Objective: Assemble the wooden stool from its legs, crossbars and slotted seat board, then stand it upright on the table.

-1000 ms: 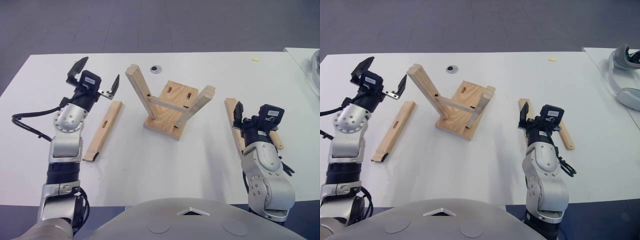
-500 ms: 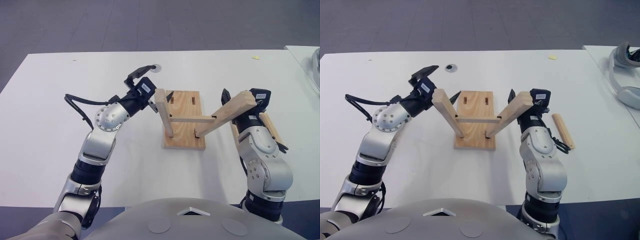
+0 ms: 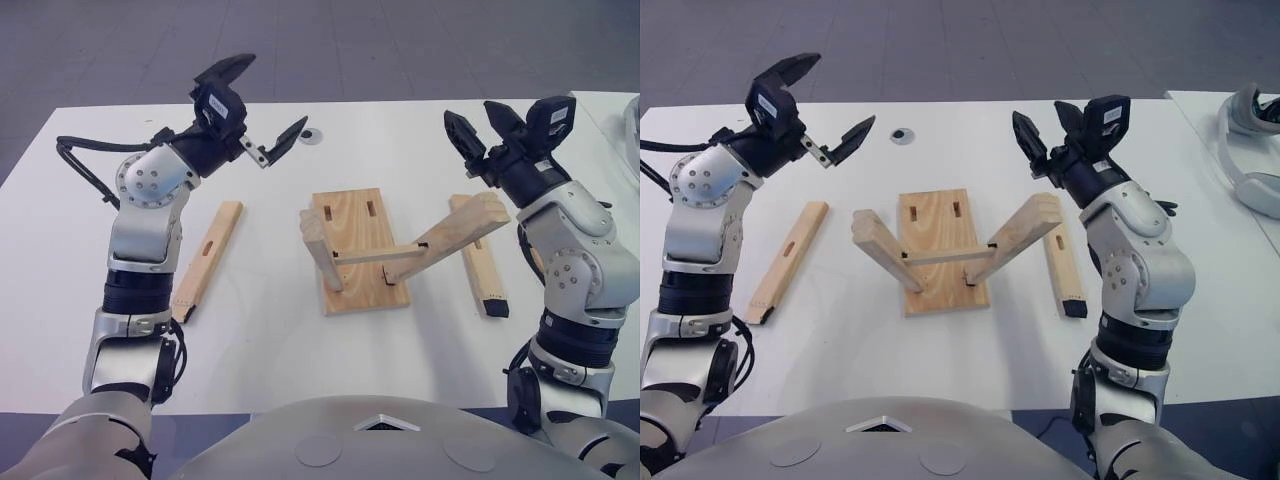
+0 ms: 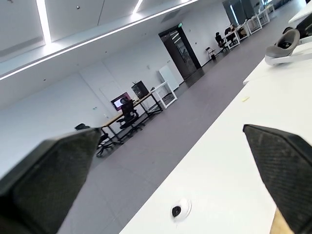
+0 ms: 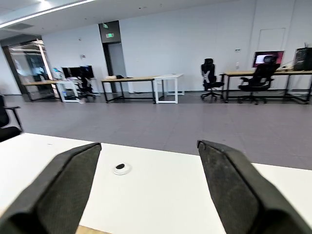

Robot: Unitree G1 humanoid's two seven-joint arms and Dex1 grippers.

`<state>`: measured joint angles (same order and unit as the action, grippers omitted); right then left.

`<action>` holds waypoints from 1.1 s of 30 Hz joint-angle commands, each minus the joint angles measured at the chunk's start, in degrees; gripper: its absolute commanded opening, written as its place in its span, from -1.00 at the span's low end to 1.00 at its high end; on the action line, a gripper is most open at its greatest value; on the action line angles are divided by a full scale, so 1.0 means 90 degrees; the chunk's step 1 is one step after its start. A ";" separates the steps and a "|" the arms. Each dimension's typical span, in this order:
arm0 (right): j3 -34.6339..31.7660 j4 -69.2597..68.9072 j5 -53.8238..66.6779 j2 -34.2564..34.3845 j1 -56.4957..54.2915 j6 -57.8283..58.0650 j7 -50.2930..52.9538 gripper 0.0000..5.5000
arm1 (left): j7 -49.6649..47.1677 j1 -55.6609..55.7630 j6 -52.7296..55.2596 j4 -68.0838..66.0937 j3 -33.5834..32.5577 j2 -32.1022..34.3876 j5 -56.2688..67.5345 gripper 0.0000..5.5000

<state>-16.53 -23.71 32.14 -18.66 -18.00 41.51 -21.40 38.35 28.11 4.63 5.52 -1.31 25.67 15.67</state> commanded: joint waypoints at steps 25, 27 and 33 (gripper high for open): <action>0.1144 -0.0410 0.5181 -0.1454 0.1770 0.0466 0.2364 0.35 | -0.2343 -0.1904 0.4460 0.1118 0.2475 0.0446 0.5014 0.96; 0.1234 -0.0430 0.5098 -0.1426 0.1649 0.0353 0.2326 0.35 | -0.2402 -0.1684 0.4171 0.1032 0.2495 0.0363 0.4664 0.96; 0.1368 -0.0459 0.5083 -0.1388 0.1433 0.0227 0.2298 0.35 | -0.2384 -0.0606 0.3648 0.0974 0.1760 0.0426 0.4084 0.96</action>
<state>-8.27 -33.67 81.70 -31.01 -9.65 38.80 -3.19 18.25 22.33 35.20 17.43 15.78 27.13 55.85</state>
